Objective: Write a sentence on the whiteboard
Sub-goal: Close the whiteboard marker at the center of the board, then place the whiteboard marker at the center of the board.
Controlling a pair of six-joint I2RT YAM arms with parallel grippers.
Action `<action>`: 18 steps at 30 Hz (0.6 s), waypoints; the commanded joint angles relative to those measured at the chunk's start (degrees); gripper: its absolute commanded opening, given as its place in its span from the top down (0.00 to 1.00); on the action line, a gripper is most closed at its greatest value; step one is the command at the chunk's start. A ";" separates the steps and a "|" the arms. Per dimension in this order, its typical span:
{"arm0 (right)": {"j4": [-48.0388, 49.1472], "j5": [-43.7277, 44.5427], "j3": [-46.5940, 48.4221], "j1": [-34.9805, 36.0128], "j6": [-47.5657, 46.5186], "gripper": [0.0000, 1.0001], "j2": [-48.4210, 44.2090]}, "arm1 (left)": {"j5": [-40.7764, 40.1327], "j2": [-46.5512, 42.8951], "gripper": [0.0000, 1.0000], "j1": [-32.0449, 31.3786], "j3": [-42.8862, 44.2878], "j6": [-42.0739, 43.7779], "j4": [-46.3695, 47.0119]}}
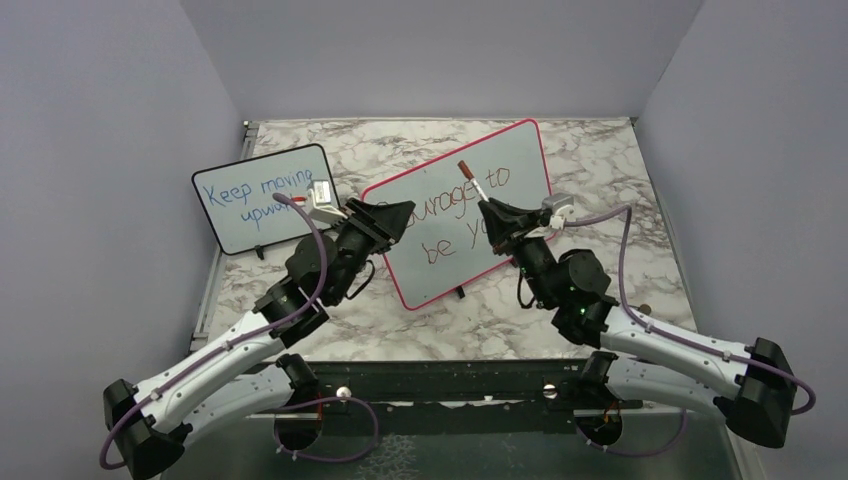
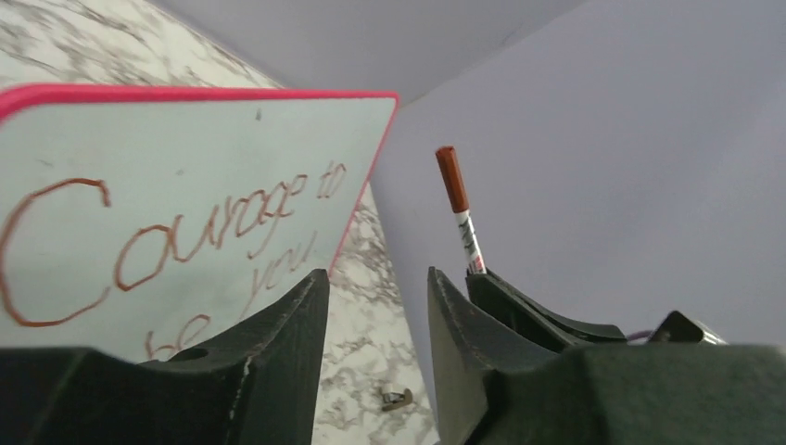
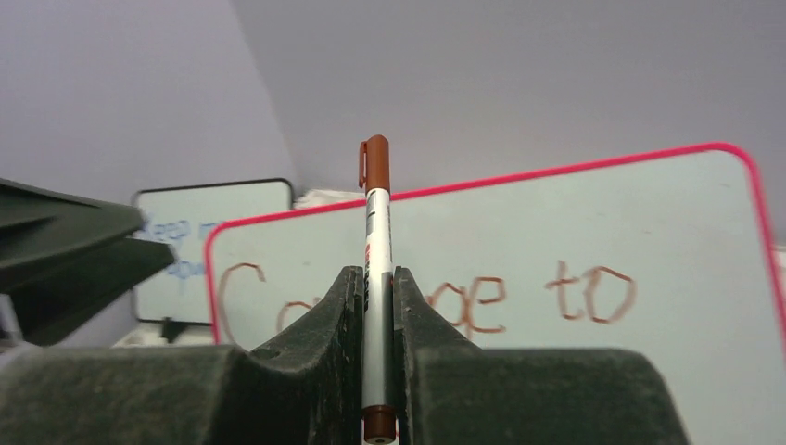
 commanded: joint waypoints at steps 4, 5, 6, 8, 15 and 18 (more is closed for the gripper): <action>-24.27 21.29 3.17 -3.07 -5.42 0.99 -5.26 | -12.51 -6.60 0.42 0.02 5.63 16.11 -21.55; -26.96 22.76 2.92 -4.91 -3.84 0.99 -5.93 | -13.53 -7.07 0.39 -0.01 6.22 17.49 -23.70; -29.22 22.93 2.60 -7.04 -2.56 0.99 -6.75 | -14.51 -7.34 0.37 0.01 6.77 19.25 -25.68; -33.04 23.18 1.60 -11.81 2.00 0.99 -8.63 | -15.78 -7.67 0.33 0.02 7.85 21.51 -28.93; -42.71 23.82 -0.83 -27.24 12.72 0.99 -10.80 | -23.04 -5.00 0.25 0.18 11.63 28.35 -34.15; -48.78 19.41 0.15 -33.88 18.52 0.99 -8.11 | -24.63 -3.26 0.22 1.46 12.98 31.37 -32.87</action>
